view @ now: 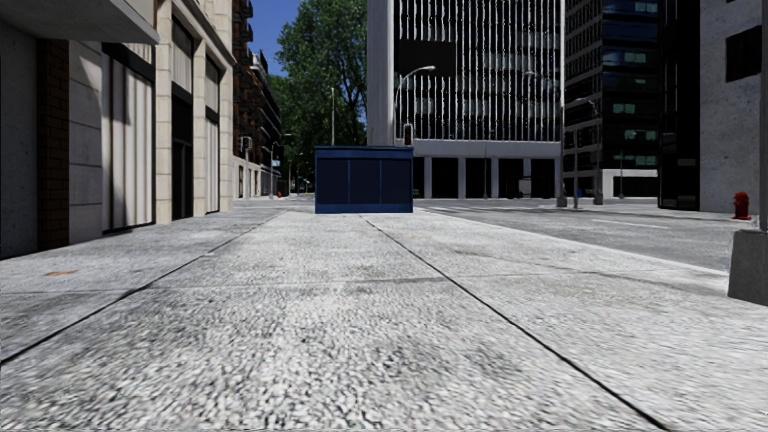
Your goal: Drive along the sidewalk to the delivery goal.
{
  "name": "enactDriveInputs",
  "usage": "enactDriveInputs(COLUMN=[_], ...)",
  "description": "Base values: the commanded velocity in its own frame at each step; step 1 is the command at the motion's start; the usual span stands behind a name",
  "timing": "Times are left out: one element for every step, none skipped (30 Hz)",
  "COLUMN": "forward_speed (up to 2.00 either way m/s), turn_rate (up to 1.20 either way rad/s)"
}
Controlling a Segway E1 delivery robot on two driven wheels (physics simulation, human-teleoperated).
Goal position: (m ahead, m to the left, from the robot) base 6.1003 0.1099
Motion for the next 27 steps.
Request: enactDriveInputs(forward_speed=[1.48,1.48,1.47,1.46,1.44,1.43,1.43,1.43,1.43,1.42,1.42,1.42,1.42,1.42,1.42,1.42,1.42,1.42,1.42,1.42,1.42,1.42,1.42,1.42,1.42,1.42,1.42], turn_rate=[0.00,0.00,0.00,0.00,0.00,0.00,0.00,0.00,0.00,0.00,0.00,-0.02,-0.54,-0.82,-0.93,-0.96,-0.97,-0.98,-0.98,-0.98,-0.98,-0.88,-0.06,0.00,0.00,0.00,0.00])
